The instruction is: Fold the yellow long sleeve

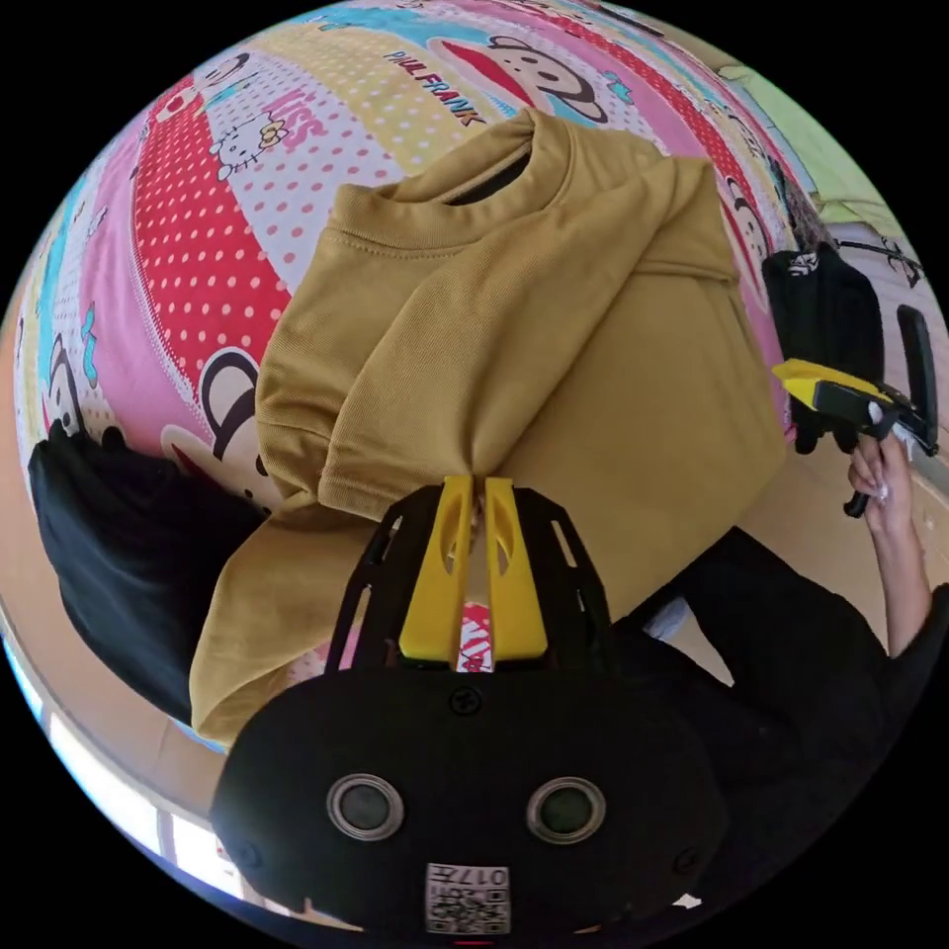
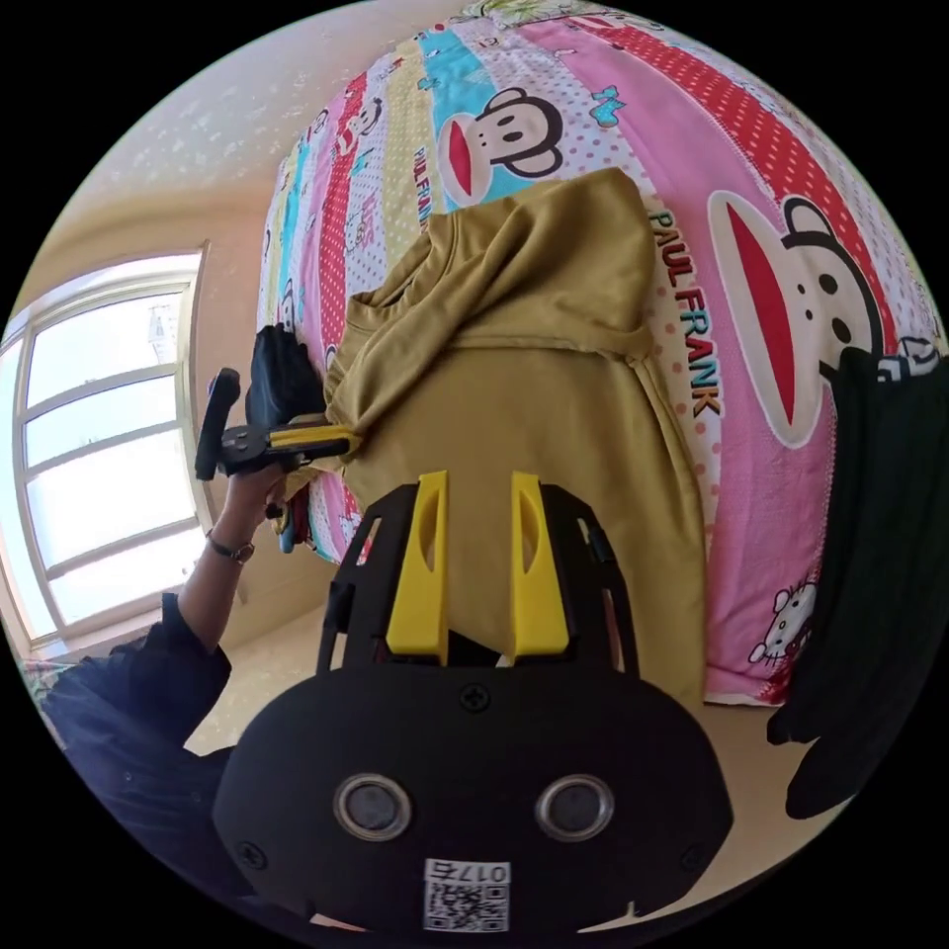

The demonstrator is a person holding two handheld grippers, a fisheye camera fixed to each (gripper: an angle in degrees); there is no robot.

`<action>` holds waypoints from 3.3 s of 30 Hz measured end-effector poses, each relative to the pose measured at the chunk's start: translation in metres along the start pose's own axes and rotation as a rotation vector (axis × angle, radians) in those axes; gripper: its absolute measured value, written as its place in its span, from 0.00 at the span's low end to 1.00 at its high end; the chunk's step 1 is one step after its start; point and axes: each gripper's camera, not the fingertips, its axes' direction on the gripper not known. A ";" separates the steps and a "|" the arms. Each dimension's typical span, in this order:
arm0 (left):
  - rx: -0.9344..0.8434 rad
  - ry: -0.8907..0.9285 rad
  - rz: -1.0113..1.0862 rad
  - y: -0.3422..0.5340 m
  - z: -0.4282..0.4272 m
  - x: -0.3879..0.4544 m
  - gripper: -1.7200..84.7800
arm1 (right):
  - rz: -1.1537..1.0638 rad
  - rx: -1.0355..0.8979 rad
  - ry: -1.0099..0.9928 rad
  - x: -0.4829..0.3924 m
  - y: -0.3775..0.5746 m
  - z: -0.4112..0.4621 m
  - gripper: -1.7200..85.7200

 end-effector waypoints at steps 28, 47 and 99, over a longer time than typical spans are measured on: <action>0.395 1.020 -0.634 0.066 -0.131 -0.206 0.04 | 0.328 0.140 0.000 0.077 -0.065 -0.042 0.13; 0.994 0.854 -1.324 0.326 -0.089 -0.241 0.13 | -0.459 -0.408 0.429 -0.163 -0.072 0.231 0.09; 1.386 0.594 -0.445 0.160 -0.113 -0.150 0.07 | -0.139 -0.171 -0.202 -0.010 0.045 -0.027 0.05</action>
